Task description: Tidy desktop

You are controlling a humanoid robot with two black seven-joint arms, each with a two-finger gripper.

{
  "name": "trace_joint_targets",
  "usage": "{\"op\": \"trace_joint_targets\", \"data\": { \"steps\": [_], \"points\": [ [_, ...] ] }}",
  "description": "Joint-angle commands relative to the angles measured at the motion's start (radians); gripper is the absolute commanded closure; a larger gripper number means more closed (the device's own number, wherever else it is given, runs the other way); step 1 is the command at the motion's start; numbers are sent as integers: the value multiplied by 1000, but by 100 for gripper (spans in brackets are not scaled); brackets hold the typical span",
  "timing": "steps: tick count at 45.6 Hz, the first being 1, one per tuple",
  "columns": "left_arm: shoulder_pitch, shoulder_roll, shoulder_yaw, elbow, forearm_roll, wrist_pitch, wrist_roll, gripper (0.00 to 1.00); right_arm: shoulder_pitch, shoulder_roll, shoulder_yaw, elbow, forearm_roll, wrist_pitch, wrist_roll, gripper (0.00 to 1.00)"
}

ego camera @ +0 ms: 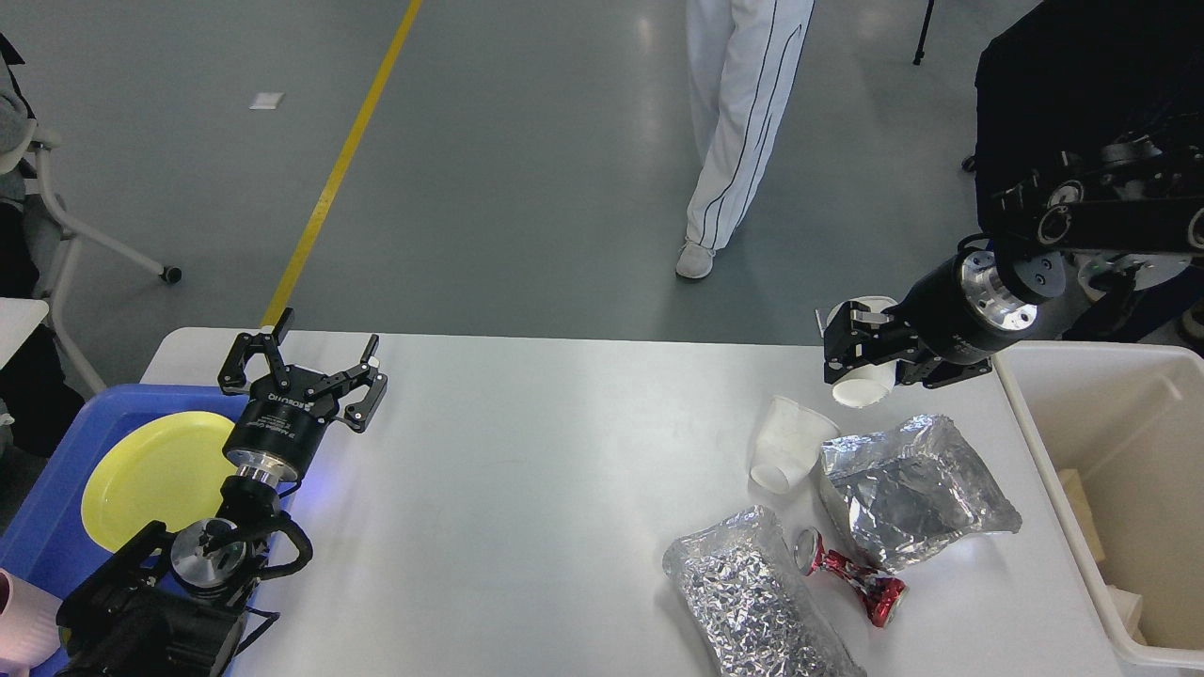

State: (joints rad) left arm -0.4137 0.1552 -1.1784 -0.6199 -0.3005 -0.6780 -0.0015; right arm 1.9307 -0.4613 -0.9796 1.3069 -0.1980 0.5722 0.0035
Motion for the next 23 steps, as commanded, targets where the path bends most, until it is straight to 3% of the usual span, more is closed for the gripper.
{"op": "trace_joint_targets", "data": {
  "steps": [1,12,23],
  "points": [
    [1,0,0,0,0,0,0,4,11,13,-1,5,0,-9,0,100],
    [0,0,0,0,-2,0,0,4,-87,-74,-7,-96,-3,-17,0,100],
    [0,0,0,0,-2,0,-3,4,-401,-122,12,-536,0,-21,3,100]
  ]
}}
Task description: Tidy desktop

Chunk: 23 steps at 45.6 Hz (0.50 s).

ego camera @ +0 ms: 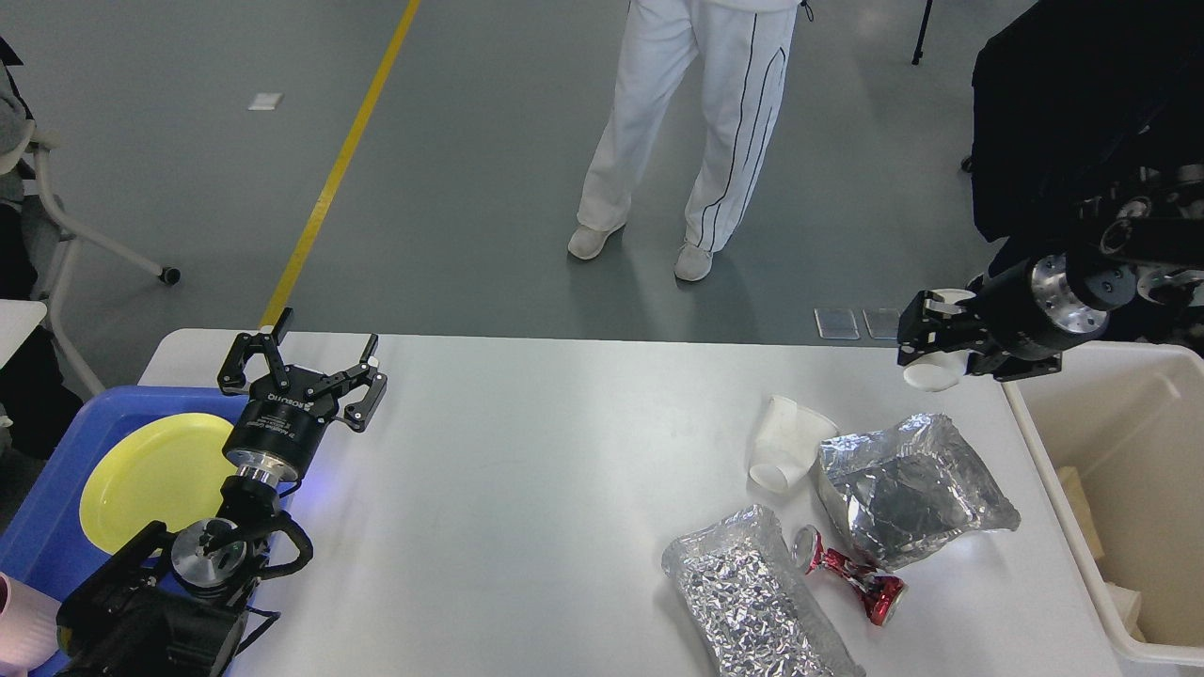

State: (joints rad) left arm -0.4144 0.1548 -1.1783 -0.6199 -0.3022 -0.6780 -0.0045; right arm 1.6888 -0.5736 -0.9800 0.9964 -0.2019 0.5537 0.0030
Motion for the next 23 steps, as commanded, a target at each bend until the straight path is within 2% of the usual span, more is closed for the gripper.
{"op": "trace_joint_targets", "data": {
  "steps": [1,8,14,18,23],
  "points": [
    [0,0,0,0,0,0,0,4,-197,-11,17,-282,6,-4,8,100],
    [0,0,0,0,0,0,0,4,-464,0,107,-646,19,-11,48,100],
    [0,0,0,0,0,0,0,4,-670,60,219,-881,21,-37,48,100],
    [0,0,0,0,0,0,0,4,-762,115,242,-970,42,-116,43,100],
    [0,0,0,0,0,0,0,4,-827,147,239,-989,82,-237,29,100]
  ]
}}
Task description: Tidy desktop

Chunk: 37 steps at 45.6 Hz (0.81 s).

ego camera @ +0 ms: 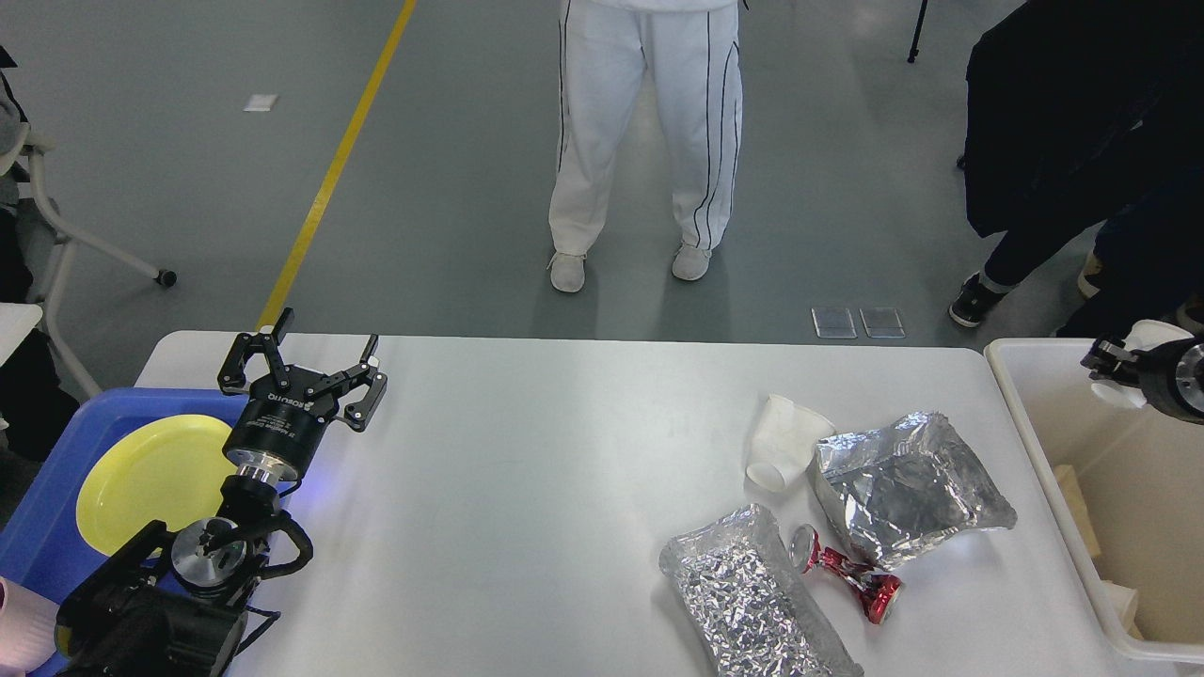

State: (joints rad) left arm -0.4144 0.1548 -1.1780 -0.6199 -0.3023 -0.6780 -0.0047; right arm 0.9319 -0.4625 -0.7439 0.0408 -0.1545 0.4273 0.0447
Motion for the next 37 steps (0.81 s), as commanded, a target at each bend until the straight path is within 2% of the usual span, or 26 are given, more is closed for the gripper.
{"op": "trace_joint_targets", "data": {
  "steps": [1,6,14,15,16,17,37],
  "points": [
    [0,0,1,0,0,0,0,4,-77,41,1,-35,41,-127,-16,100],
    [0,0,1,0,0,0,0,4,-110,48,6,-35,47,-177,-22,100],
    [0,0,0,0,0,0,0,4,-122,45,6,-35,47,-179,-23,98],
    [0,0,1,0,0,0,0,4,-122,44,6,-35,49,-173,-23,66],
    [0,0,1,0,0,0,0,4,-122,44,5,-36,49,-173,-23,10],
    [0,0,1,0,0,0,0,4,-122,42,3,-35,49,-170,-25,0],
    [0,0,1,0,0,0,0,4,-122,47,8,-35,55,-173,-25,0]
  ]
}}
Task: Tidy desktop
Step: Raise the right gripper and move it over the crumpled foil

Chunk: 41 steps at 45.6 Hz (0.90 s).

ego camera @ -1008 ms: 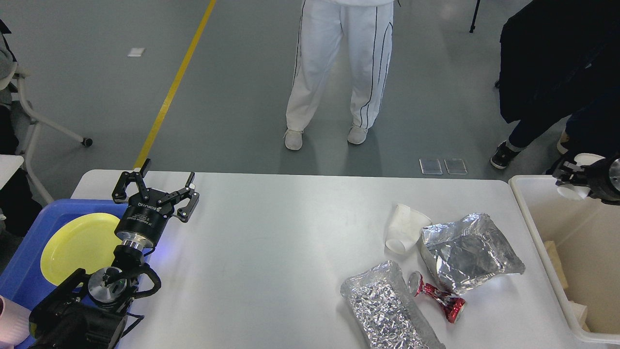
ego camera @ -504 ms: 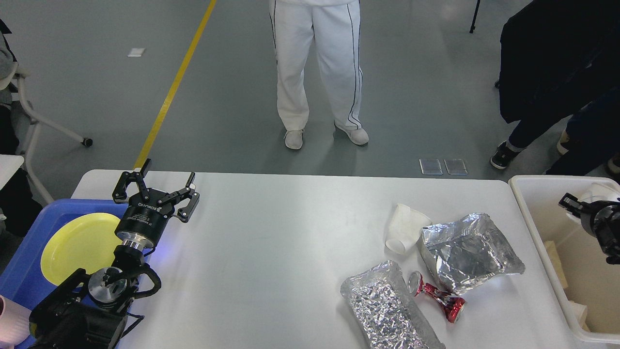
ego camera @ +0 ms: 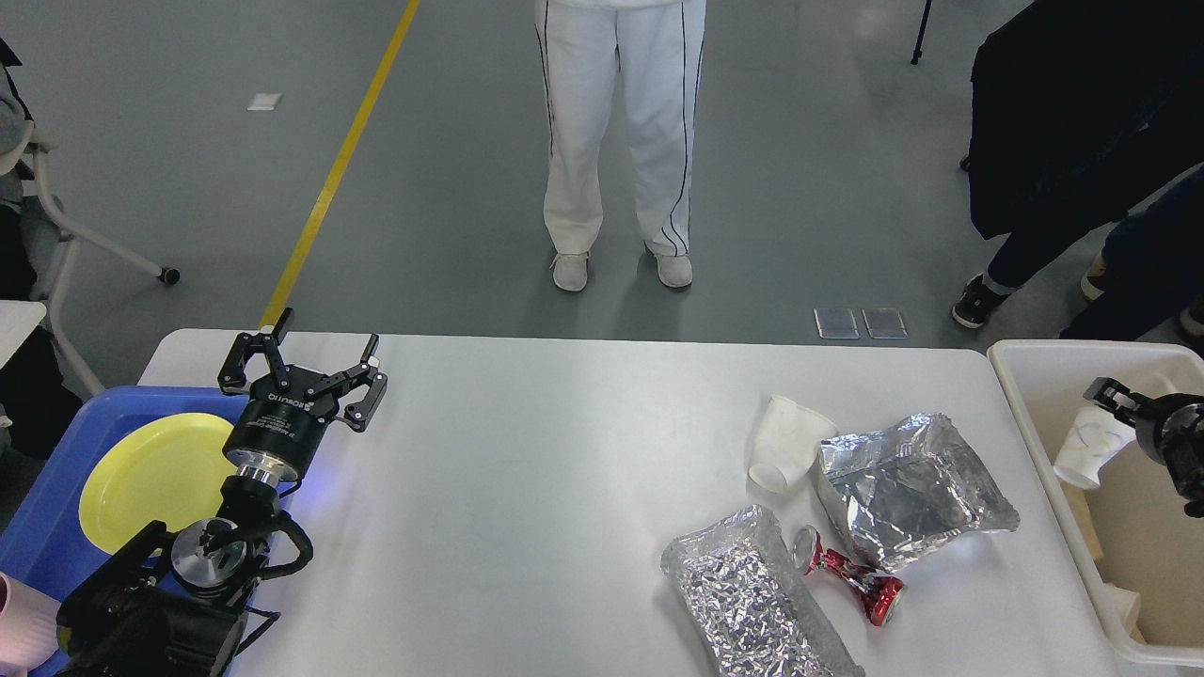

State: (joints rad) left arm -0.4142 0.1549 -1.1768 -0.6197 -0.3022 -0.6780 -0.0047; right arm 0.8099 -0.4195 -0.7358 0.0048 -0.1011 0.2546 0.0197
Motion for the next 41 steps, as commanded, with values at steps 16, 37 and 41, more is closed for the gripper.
{"op": "trace_joint_targets", "data": {
  "steps": [16,37,41],
  "points": [
    [0,0,-1,0,0,0,0,4,0,5,1,1,1,-3,0,0],
    [0,0,0,0,0,0,0,4,365,50,-2,17,77,487,86,0],
    [0,0,0,0,0,0,0,4,469,67,-7,29,77,622,127,0]
  ]
}}
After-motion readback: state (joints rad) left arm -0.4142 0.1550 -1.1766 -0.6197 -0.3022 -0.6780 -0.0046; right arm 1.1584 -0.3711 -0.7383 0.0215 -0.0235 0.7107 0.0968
